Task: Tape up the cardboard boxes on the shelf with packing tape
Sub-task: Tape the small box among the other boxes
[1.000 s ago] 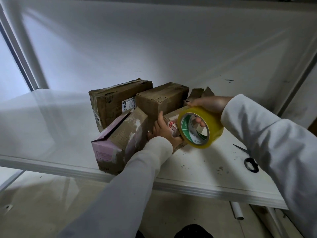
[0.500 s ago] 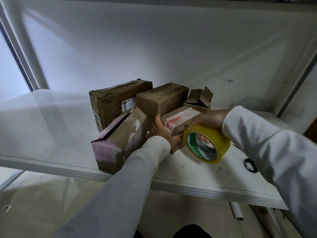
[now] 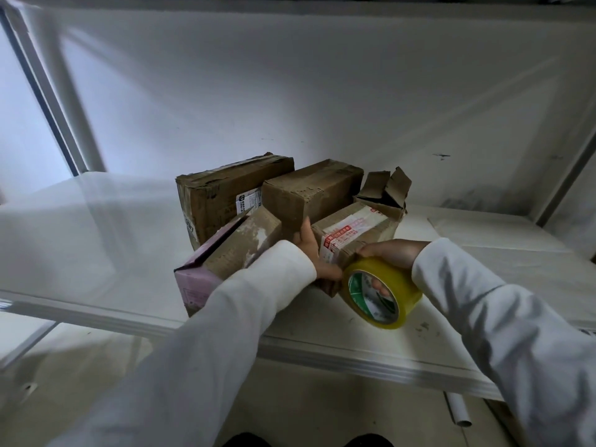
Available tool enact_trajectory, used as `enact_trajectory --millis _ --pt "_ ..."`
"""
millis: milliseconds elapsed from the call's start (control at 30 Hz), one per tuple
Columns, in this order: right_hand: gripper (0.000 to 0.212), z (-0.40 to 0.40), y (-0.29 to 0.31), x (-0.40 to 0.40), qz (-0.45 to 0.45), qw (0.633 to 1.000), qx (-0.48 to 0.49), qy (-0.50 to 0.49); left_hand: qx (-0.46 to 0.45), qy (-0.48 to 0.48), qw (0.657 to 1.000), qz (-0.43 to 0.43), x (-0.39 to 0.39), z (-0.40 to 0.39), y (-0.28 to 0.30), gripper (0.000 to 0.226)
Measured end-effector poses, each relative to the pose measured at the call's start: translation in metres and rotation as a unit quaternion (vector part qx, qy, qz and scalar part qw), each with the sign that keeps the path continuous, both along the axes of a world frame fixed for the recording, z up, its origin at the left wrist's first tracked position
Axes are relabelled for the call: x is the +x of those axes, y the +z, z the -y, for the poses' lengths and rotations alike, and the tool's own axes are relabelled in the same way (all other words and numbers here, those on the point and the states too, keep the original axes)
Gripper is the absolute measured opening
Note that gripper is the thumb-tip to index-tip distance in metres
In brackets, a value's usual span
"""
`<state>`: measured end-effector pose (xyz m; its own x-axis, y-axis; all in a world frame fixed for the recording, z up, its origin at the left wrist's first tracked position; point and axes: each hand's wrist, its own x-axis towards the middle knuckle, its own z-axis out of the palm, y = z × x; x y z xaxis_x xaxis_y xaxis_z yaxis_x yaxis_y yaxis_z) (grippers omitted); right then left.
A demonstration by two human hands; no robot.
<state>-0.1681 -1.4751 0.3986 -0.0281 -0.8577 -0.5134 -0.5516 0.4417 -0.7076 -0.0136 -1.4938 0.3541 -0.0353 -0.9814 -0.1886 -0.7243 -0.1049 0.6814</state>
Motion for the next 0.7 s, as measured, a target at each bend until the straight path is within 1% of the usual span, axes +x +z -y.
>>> enact_trajectory --millis 100,167,233,267,367,467,533,567,600,633,700 --pt "0.061 0.003 -0.01 0.004 0.032 0.999 -0.017 -0.007 -0.072 -0.004 0.997 0.008 -0.003 -0.001 0.018 0.09" --pt "0.05 0.002 -0.014 0.006 0.066 0.998 -0.019 0.0 -0.084 -0.027 0.994 0.067 -0.011 -0.002 0.022 0.083" --pt "0.038 0.0 -0.016 0.003 0.106 0.994 -0.025 -0.001 -0.081 -0.047 0.986 0.136 -0.016 -0.003 0.016 0.084" --pt "0.035 -0.002 -0.018 0.0 0.114 0.993 -0.032 0.001 -0.082 -0.047 0.985 0.146 -0.017 -0.002 0.012 0.085" --pt "0.041 -0.007 -0.032 -0.011 0.103 0.991 -0.084 0.012 -0.086 -0.026 0.986 0.14 -0.015 0.004 0.008 0.086" --pt "0.039 -0.016 -0.044 -0.017 0.157 0.982 -0.107 0.006 -0.088 -0.02 0.979 0.182 -0.017 0.008 0.016 0.087" --pt "0.045 -0.022 -0.042 -0.02 0.166 0.979 -0.119 0.029 -0.09 -0.025 0.977 0.192 -0.018 0.007 0.022 0.087" --pt "0.051 -0.024 -0.036 -0.022 0.162 0.977 -0.129 0.048 -0.09 -0.022 0.981 0.171 -0.015 0.008 0.025 0.087" --pt "0.055 -0.024 -0.029 -0.025 0.16 0.975 -0.143 0.063 -0.082 -0.012 0.988 0.133 -0.013 0.009 0.029 0.087" --pt "0.052 -0.023 -0.021 -0.03 0.165 0.97 -0.159 0.076 -0.072 0.006 0.994 0.081 -0.01 0.012 0.03 0.086" --pt "0.03 -0.02 -0.003 -0.037 0.206 0.954 -0.199 0.095 -0.027 0.035 0.999 -0.028 -0.008 0.018 0.03 0.081"
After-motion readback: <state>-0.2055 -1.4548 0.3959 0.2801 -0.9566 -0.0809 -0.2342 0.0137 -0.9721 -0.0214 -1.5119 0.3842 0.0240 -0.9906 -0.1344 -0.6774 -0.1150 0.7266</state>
